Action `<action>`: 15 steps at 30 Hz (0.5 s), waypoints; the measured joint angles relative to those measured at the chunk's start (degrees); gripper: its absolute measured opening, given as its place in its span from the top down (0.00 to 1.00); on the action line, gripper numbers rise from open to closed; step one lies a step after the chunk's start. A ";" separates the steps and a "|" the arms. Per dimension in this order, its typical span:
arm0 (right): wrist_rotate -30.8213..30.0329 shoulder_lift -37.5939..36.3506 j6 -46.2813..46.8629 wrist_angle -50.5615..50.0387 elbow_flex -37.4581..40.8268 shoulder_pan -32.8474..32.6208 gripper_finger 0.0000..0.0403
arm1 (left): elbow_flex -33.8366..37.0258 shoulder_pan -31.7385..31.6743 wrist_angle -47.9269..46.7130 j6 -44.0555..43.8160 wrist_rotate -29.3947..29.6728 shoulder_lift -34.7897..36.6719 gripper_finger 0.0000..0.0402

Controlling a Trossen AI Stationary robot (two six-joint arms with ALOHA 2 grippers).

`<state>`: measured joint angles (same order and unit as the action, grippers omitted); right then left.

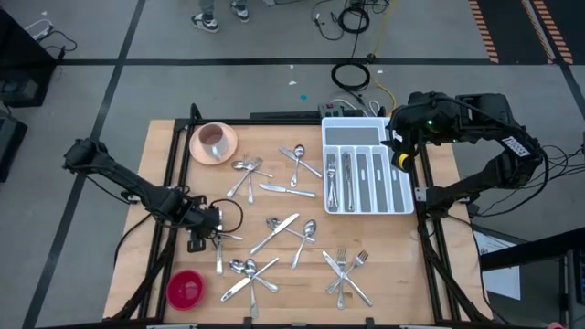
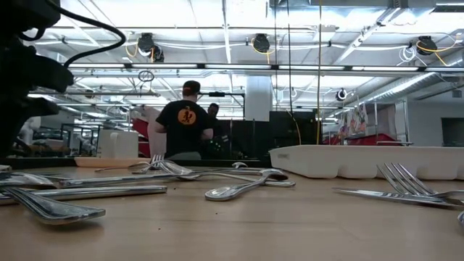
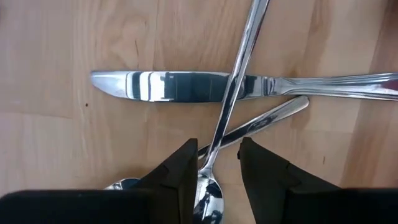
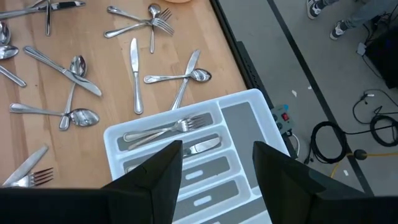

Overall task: Sort silverware
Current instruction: Put the silver spoon into the white silverware tray

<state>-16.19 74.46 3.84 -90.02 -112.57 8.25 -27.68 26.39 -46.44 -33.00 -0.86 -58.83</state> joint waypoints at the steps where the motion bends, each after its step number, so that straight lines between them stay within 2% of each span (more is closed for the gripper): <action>1: 0.00 0.00 0.00 0.02 0.00 0.00 0.53 | 0.00 0.00 0.36 0.18 0.00 -0.44 0.69; 15: 0.00 0.00 -0.19 0.00 -0.02 0.00 0.53 | 0.00 0.00 3.13 2.41 -0.63 -8.56 0.71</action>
<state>-16.19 74.46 3.65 -90.02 -112.60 8.25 -27.68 26.39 -43.31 -30.59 -1.50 -67.39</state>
